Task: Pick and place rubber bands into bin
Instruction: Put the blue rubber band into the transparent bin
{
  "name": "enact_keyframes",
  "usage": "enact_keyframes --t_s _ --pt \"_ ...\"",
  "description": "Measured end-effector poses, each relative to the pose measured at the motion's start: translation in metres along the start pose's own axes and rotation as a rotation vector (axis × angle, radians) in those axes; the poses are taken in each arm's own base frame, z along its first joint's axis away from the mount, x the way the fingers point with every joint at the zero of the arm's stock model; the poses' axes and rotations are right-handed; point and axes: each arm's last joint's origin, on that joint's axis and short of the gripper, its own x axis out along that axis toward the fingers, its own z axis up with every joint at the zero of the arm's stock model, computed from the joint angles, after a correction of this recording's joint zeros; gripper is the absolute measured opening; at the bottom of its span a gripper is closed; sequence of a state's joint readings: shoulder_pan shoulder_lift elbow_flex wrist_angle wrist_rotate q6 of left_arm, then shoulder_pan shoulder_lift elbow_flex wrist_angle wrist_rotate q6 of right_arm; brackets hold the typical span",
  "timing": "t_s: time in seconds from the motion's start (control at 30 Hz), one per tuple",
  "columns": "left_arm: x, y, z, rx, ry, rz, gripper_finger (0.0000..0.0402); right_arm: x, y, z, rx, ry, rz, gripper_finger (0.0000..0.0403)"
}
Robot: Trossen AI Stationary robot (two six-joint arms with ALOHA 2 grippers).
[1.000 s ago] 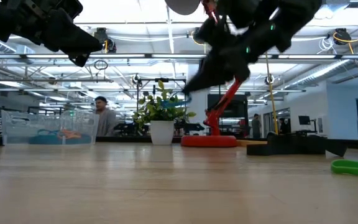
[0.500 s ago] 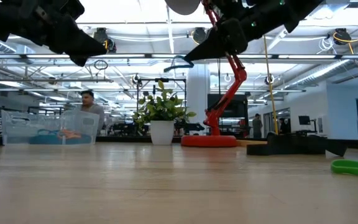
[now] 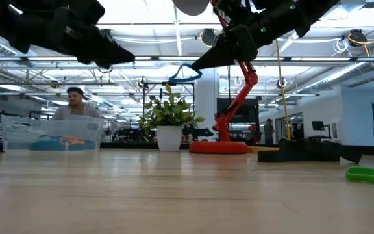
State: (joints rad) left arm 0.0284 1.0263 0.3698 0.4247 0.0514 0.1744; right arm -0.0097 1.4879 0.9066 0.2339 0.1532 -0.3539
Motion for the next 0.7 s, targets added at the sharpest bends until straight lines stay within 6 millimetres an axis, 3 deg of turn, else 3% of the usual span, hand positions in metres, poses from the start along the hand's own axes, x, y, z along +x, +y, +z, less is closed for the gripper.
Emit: enact_keyframes --t_s 0.2,0.43,0.7 --pt "0.015 0.0 -0.006 -0.002 -0.002 0.0 0.012 0.0 0.0 0.0 0.001 -0.001 0.0 0.0" --pt "0.04 0.003 0.004 -0.004 0.023 0.025 0.0192 0.0 0.0 0.0 0.001 -0.002 0.0 0.0" --pt "0.072 0.011 0.018 -0.003 0.054 0.116 0.021 0.0 0.002 0.001 -0.002 -0.004 0.007 0.0"
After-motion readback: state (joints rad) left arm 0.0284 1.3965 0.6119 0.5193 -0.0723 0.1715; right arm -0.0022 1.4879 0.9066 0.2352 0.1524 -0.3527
